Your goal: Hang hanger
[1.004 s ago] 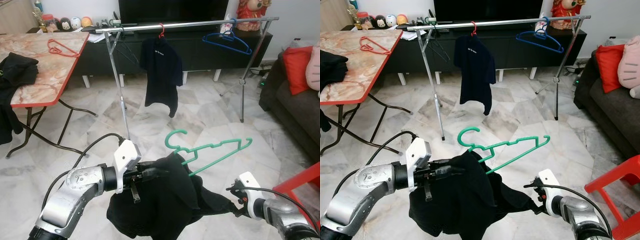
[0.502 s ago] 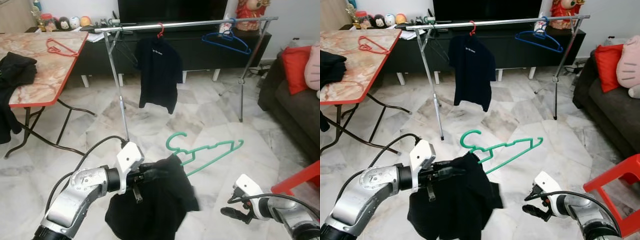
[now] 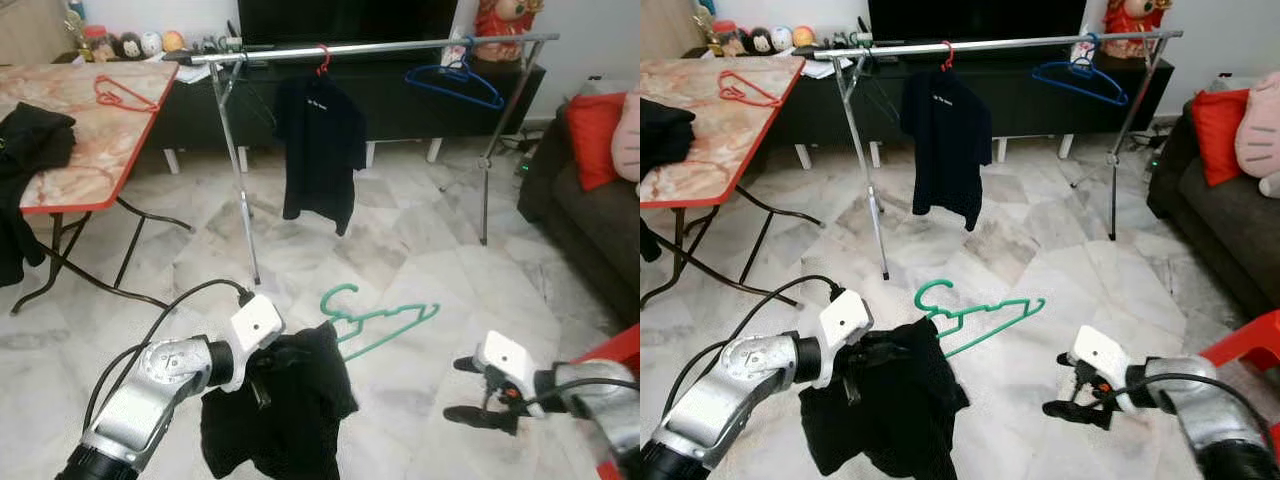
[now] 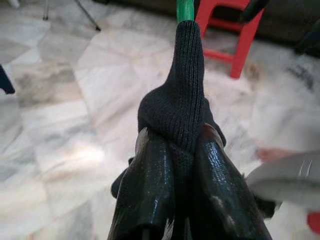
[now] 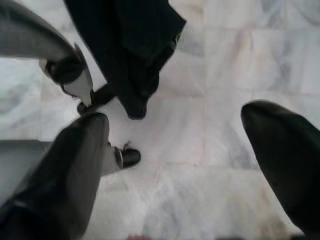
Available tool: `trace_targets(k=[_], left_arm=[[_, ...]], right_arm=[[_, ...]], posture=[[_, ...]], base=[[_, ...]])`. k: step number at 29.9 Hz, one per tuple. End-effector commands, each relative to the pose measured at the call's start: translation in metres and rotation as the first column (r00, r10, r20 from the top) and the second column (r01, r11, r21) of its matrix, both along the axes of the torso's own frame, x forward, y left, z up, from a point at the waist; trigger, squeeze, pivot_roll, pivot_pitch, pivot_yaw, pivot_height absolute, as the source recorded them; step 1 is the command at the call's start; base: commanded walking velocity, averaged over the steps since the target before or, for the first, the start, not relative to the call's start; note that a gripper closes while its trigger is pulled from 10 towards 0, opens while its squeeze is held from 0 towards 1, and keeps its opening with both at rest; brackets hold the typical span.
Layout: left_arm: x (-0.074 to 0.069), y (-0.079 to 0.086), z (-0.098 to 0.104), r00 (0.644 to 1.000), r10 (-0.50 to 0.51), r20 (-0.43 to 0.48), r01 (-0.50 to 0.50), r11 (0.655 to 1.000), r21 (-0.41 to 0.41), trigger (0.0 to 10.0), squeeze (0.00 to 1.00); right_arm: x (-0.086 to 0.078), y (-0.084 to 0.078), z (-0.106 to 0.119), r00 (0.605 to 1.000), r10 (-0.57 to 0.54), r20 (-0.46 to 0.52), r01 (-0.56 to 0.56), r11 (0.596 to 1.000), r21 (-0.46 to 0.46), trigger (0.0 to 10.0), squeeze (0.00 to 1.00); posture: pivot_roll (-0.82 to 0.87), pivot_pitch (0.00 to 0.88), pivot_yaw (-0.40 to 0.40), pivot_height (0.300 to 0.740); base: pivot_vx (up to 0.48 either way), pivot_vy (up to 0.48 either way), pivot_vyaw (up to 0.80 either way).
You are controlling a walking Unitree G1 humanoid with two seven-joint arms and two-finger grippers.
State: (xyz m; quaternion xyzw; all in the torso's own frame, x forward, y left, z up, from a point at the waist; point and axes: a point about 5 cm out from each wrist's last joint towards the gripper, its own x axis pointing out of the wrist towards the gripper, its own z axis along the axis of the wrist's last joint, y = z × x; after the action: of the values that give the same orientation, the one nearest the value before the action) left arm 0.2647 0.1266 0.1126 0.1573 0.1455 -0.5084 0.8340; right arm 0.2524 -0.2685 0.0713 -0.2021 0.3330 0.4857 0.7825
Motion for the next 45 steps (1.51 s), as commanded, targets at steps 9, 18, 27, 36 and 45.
trace_targets(k=[9,18,27,36,45], left_arm=[[-0.013,-0.011,-0.003,0.979,-0.194,-0.055,0.199,0.976,0.093,10.0,0.0],[-0.014,-0.016,0.001,0.957,-0.281,-0.078,0.289,0.951,0.114,10.0,0.0],[-0.013,-0.026,0.008,0.933,-0.353,-0.075,0.36,0.927,0.109,10.0,0.0],[-0.015,-0.031,0.008,0.923,-0.378,-0.079,0.384,0.917,0.104,10.0,0.0],[-0.015,-0.033,0.01,0.917,-0.393,-0.075,0.399,0.911,0.103,10.0,0.0]], right_arm=[[0.01,0.035,0.045,0.974,0.175,0.145,-0.195,0.972,0.131,10.0,0.0],[0.014,0.057,0.039,0.962,0.238,0.136,-0.261,0.948,0.182,10.0,0.0],[0.014,0.059,0.022,0.954,0.285,0.089,-0.296,0.942,0.161,10.0,0.0],[0.017,0.061,0.022,0.95,0.297,0.094,-0.311,0.924,0.222,10.0,0.0],[0.017,0.069,0.025,0.924,0.365,0.112,-0.381,0.886,0.264,10.0,0.0]], posture=[[-0.07,0.0,-0.033,0.74],[-0.06,0.0,-0.039,0.74],[-0.05,0.0,-0.043,0.74],[-0.04,0.0,-0.052,0.74],[-0.04,0.0,-0.055,0.74]], base=[[0.0,0.0,0.0],[0.0,0.0,0.0],[0.0,0.0,0.0],[0.0,0.0,0.0],[0.0,0.0,0.0]])
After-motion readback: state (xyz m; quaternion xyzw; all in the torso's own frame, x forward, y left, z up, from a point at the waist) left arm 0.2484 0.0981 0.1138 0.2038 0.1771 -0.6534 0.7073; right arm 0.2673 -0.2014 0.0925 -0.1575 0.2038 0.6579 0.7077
